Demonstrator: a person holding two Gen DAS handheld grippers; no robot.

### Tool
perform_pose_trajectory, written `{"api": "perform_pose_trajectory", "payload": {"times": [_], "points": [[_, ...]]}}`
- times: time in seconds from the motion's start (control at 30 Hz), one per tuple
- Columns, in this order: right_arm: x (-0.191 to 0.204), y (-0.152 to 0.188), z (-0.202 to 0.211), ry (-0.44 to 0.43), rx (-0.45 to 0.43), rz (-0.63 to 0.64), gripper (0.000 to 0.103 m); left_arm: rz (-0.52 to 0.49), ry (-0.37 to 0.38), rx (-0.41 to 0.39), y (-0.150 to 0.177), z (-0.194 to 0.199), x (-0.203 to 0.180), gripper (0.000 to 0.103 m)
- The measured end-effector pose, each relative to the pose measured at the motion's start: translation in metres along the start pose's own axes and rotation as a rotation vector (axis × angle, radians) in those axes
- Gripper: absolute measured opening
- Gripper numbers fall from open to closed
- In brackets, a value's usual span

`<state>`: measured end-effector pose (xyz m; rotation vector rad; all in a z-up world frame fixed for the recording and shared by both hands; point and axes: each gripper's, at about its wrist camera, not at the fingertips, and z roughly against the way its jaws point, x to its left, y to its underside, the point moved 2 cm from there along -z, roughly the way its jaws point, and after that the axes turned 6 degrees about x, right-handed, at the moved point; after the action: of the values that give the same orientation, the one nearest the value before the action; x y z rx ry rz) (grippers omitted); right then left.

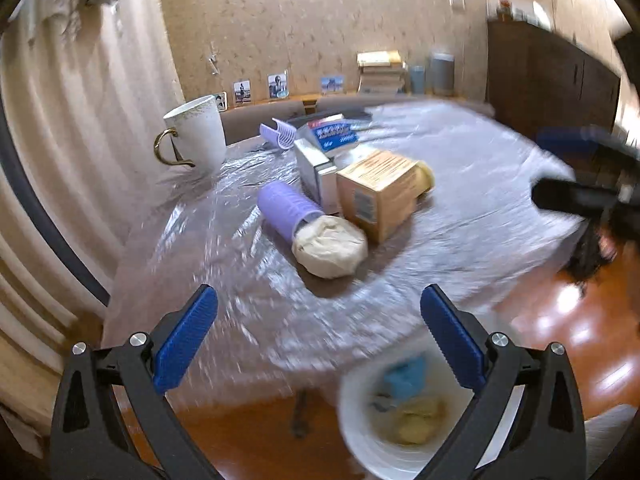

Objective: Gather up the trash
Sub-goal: 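Grasp the tan cardboard box with the right tool while the left tool grasps the white tissue ball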

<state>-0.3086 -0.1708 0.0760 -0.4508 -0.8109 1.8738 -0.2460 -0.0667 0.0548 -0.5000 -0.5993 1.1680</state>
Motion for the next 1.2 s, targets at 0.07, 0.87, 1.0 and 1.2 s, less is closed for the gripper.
{"api": "perform_pose_trajectory", "payload": {"times": [0.07, 0.87, 1.0, 1.2], "points": [[0.003, -0.016, -0.023, 0.002, 0.034, 0.017, 0.099, -0.017, 0.006, 0.017, -0.001, -0.014, 0.003, 0.102], [0.022, -0.038, -0.124, 0.009, 0.208, 0.083, 0.063, 0.032, 0.080, 0.097, -0.025, -0.082, 0.010, 0.076], [0.018, -0.039, -0.120, -0.008, 0.195, 0.061, 0.059, 0.066, 0.109, 0.098, -0.023, -0.078, 0.011, 0.053], [0.013, -0.045, -0.105, -0.031, 0.158, 0.043, 0.058, 0.096, 0.136, 0.086, -0.022, -0.067, 0.012, 0.052]]}}
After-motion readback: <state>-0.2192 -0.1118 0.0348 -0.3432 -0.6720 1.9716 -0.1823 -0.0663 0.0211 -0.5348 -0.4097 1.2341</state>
